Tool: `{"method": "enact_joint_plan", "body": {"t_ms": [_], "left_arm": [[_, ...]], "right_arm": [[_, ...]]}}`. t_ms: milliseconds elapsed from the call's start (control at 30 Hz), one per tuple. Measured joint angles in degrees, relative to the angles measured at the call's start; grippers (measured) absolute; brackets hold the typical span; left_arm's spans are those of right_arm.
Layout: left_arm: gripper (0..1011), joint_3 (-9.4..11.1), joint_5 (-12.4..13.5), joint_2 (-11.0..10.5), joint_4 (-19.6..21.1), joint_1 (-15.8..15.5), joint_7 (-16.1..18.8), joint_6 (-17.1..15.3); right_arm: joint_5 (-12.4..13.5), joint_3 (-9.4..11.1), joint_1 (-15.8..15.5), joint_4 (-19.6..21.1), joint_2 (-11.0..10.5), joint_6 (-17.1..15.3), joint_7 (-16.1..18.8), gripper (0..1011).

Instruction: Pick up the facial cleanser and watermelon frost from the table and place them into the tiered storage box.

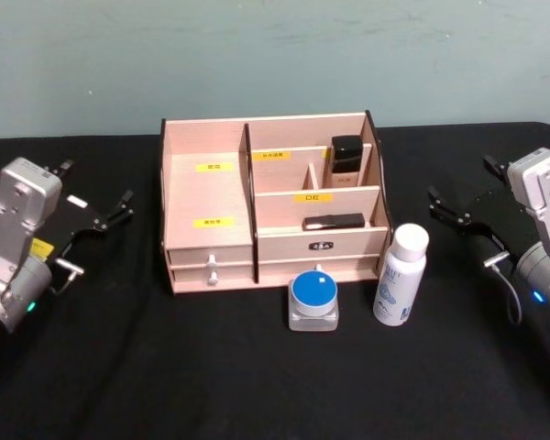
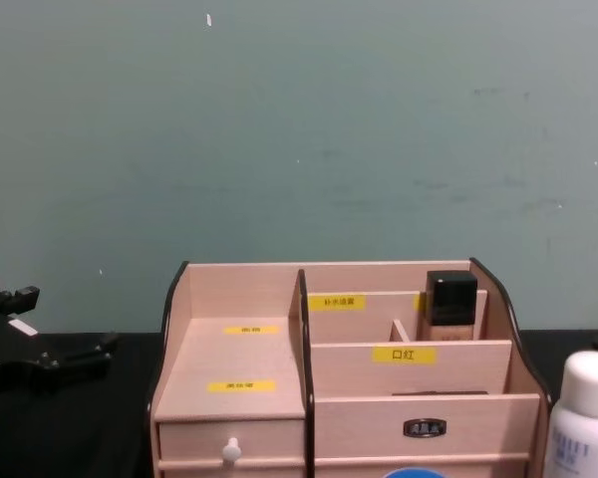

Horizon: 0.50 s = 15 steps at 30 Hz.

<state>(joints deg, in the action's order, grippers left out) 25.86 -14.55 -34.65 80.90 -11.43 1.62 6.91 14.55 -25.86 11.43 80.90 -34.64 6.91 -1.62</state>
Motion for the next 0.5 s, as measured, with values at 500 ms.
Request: {"method": "enact_joint_plan", "body": {"t_ms": [500], "left_arm": [[1010, 0.0, 0.0, 0.0, 0.0, 0.0, 0.0, 0.0]], "right_arm": [[2.8, 4.2, -4.2, 8.2, -3.1, -0.9, 4.9, 1003]]}}
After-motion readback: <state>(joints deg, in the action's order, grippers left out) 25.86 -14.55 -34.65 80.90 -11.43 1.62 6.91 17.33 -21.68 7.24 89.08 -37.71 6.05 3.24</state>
